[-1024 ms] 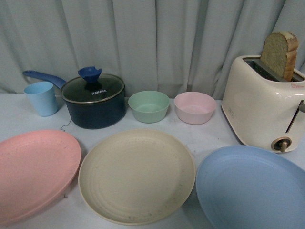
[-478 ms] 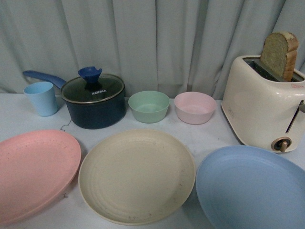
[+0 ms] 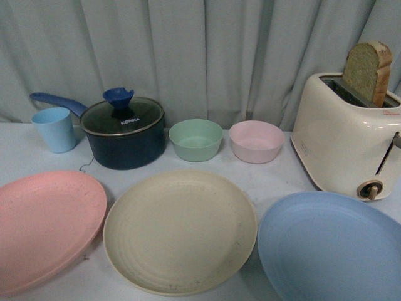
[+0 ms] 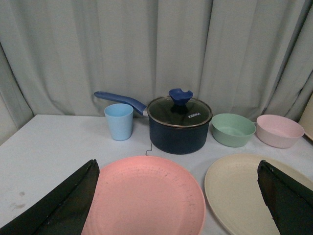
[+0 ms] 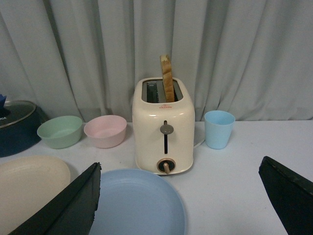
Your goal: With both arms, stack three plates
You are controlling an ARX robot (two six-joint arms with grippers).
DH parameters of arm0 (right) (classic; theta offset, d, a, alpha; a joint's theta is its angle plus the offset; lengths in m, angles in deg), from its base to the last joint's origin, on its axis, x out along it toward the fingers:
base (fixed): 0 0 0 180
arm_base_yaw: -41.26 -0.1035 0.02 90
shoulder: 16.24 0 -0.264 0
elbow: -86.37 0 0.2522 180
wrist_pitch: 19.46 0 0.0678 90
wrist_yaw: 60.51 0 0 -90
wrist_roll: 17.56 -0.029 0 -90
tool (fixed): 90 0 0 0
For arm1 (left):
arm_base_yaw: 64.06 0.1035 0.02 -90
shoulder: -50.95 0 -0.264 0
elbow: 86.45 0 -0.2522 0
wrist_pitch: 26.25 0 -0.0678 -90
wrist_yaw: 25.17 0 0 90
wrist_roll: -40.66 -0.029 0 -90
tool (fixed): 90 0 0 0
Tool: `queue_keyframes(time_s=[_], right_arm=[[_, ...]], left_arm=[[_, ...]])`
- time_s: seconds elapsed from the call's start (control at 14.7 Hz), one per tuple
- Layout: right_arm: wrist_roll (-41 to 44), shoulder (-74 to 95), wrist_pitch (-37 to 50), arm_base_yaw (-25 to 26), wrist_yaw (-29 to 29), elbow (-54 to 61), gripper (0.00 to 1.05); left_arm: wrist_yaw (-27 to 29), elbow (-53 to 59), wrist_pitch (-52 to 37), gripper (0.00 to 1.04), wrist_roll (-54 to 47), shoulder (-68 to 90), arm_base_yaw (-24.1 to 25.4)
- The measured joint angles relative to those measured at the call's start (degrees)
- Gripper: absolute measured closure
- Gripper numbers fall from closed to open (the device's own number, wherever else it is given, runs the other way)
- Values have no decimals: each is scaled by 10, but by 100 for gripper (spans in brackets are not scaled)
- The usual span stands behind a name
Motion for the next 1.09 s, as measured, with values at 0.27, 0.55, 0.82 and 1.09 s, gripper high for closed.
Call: queue_keyframes(time_s=[0.27,0.55,0.82,1.09], right_arm=[[0,0,0,0,0,0,6],[0,0,0,0,0,0,6],[0,0,0,0,0,0,6],[0,0,0,0,0,0,6]], left_arm=[[0,0,0,7,0,0,0],[0,0,0,7,0,0,0],[0,0,0,7,0,0,0],[0,0,0,7,0,0,0]])
